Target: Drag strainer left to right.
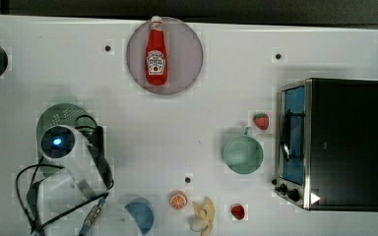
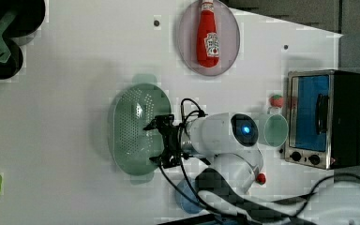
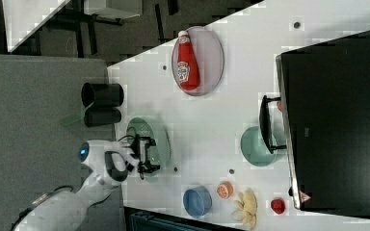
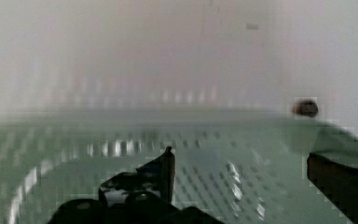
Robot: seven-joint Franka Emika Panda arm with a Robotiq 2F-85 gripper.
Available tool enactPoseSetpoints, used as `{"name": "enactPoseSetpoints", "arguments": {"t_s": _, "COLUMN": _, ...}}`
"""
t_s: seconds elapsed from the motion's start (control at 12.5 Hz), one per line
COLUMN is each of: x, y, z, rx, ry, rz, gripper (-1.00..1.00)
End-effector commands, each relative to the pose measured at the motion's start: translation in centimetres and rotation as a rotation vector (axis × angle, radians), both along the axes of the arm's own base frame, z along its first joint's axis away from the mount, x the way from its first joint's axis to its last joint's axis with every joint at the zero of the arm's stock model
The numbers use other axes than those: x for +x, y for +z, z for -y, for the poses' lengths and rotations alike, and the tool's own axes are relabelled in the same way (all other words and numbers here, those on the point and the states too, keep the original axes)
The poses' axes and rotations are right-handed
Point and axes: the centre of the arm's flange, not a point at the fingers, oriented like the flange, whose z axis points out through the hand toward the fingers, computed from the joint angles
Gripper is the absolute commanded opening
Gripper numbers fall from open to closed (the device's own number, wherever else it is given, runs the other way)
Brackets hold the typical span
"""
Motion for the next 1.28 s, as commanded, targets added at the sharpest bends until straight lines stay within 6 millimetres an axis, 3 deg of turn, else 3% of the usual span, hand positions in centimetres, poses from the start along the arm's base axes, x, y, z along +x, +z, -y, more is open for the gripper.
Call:
{"name": "enactPoseSetpoints", "arguments": {"t_s": 0.08, "x": 1.7, "y": 1.6, "z": -0.5, "rx": 0.035, "ry": -0.063, "rz": 0.086, "gripper": 1.0}}
{"name": "enactPoseSetpoints", "arguments": {"t_s": 0.56, "x": 1.9, "y": 0.1, "z": 1.8, "rx": -0.006, "ry": -0.077, "rz": 0.084, "gripper": 1.0}}
{"name": "enactPoseSetpoints", "arguments": {"t_s": 1.28, "x": 3.4, "y": 0.3, "z": 11.2, "rx": -0.083, "ry": -0.17, "rz": 0.097, "gripper": 1.0}}
